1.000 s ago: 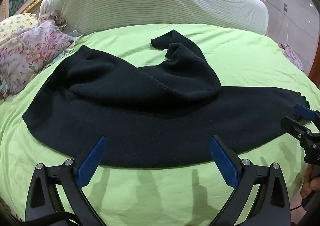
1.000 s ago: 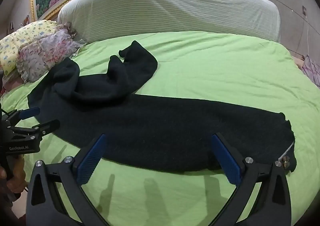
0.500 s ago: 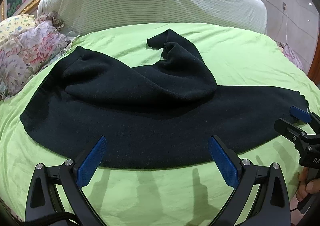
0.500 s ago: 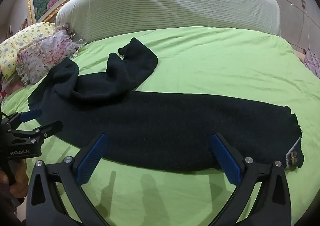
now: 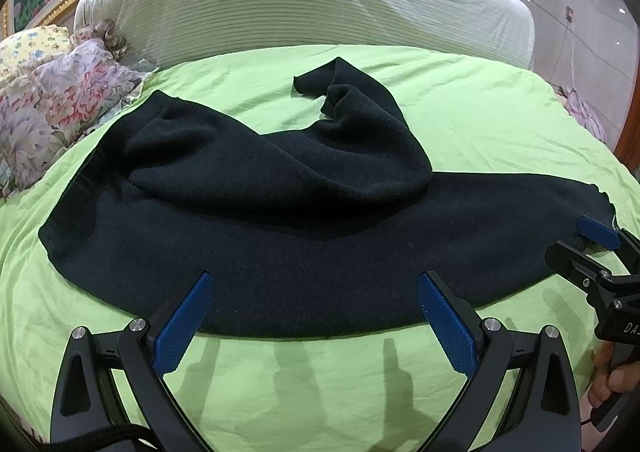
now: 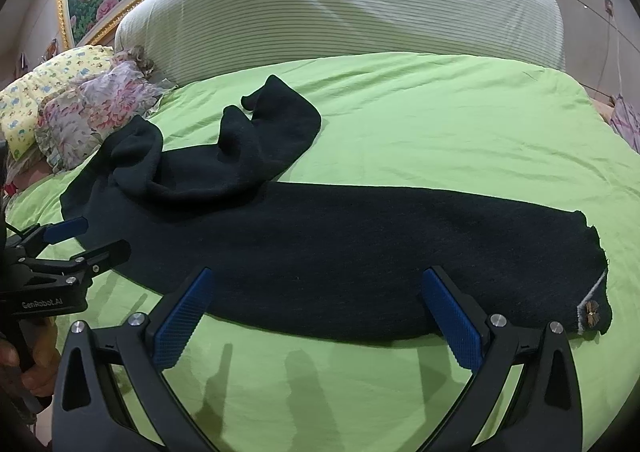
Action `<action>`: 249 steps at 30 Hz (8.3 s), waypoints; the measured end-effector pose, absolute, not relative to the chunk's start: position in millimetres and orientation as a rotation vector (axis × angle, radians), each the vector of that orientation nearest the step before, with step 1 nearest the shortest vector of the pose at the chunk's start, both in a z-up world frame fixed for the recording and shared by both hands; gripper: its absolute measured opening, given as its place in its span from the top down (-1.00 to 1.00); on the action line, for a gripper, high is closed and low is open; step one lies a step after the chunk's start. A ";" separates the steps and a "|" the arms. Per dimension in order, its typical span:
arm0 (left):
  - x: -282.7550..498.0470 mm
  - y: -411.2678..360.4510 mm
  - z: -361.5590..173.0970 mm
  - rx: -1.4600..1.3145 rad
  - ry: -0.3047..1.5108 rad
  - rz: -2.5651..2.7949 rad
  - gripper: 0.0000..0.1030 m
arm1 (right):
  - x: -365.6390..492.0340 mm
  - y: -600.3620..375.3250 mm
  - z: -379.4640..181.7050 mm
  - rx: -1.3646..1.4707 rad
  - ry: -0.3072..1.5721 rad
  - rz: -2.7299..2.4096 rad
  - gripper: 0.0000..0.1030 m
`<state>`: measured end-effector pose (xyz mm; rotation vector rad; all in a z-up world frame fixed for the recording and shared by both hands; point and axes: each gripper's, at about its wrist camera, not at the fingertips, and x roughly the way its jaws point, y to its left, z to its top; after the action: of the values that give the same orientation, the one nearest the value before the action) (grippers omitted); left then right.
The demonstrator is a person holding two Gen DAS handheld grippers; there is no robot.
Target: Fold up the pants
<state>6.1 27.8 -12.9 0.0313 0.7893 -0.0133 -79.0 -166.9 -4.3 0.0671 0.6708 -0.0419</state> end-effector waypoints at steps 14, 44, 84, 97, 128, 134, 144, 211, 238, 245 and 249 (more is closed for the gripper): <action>5.7 26.7 -13.6 0.034 0.789 -0.024 -0.97 | -81.7 -165.3 -4.2 0.074 0.674 -0.041 -1.00; 7.2 23.7 -10.7 0.033 0.790 -0.051 -0.97 | -81.6 -164.3 4.3 0.092 0.666 -0.031 -1.00; 112.1 -24.3 -25.2 0.391 0.881 -0.286 -0.97 | 177.8 -228.8 -11.0 0.547 1.013 0.334 -0.58; 130.2 -1.7 -32.4 0.392 0.941 -0.342 0.69 | 191.9 -239.2 -11.2 0.712 0.914 0.330 0.77; 68.3 21.5 -13.0 0.368 0.861 -0.376 0.61 | -83.3 -252.1 31.6 0.689 0.576 -0.171 0.22; 57.6 42.6 -2.7 0.263 0.871 -0.340 0.04 | -111.9 -285.0 32.1 0.869 0.497 -0.157 -0.17; 67.3 94.7 -0.5 -0.195 1.025 -0.235 -0.37 | -113.7 -308.7 11.5 1.070 0.513 -0.161 -0.19; 113.8 178.7 49.4 -0.289 0.949 0.214 0.92 | 26.2 -48.5 14.5 -0.012 0.845 0.557 0.87; 11.7 260.8 -5.4 -0.506 0.900 0.288 -0.15 | 41.5 -35.2 21.8 0.004 0.942 0.568 0.18; 29.7 270.5 -13.7 -0.537 0.972 0.320 -0.57 | 108.9 -82.0 29.4 0.154 0.908 0.411 0.18; 43.3 279.0 -21.4 -0.592 0.997 0.321 -0.57 | 148.6 -79.6 22.4 0.103 0.950 0.395 0.18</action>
<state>43.3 279.0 -21.4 -0.5920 0.9966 0.3206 148.6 -79.6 22.4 0.1033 0.9503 0.3946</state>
